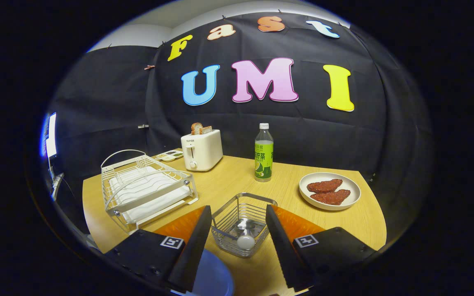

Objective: Take the plate from the dish rack, then take the spoon from the basket and place it into the plate.

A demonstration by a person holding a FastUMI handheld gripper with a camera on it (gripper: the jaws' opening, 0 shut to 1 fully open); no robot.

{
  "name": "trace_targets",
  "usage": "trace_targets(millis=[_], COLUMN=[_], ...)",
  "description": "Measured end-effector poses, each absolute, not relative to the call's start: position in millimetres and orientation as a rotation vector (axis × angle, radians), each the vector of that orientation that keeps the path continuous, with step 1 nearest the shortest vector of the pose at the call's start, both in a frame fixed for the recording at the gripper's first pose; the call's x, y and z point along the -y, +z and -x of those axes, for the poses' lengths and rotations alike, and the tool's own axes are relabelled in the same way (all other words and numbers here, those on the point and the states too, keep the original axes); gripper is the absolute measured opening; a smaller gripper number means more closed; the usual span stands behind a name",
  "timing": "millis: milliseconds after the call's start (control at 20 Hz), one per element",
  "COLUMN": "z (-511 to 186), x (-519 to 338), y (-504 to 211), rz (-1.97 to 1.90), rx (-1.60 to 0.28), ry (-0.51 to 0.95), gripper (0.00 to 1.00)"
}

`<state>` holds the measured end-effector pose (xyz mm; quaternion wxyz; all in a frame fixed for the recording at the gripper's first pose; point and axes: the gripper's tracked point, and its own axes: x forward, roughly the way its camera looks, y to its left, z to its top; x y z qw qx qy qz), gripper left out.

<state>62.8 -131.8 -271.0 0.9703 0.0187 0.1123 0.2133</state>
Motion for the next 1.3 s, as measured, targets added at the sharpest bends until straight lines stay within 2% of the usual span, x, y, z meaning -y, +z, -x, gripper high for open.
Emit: trace_targets(millis=[50, 200, 250, 300, 350, 400, 500, 800, 1300], z=[-64.5, -73.1, -76.3, -74.8, -75.1, -73.7, -76.1, -77.0, -42.0], x=[131.6, 127.3, 126.2, 125.6, 125.2, 126.1, 126.7, 132.8, 141.0], y=[-275.6, -280.0, -280.0, -281.2, -280.3, -279.5, -279.3, -273.2, -195.3], rz=[-0.029, -0.020, -0.025, -0.037, -0.048, -0.049, -0.055, -0.073, -0.094], rx=[-0.228, -0.224, -0.224, -0.230, -0.242, -0.245, -0.255, -0.318, -0.302], ry=[0.431, 0.436, 0.433, 0.429, 0.426, 0.420, 0.405, 0.404, 0.484], gripper=[0.79, 0.58, 0.57, 0.51, 0.43, 0.31, 0.25, 0.17, 0.17])
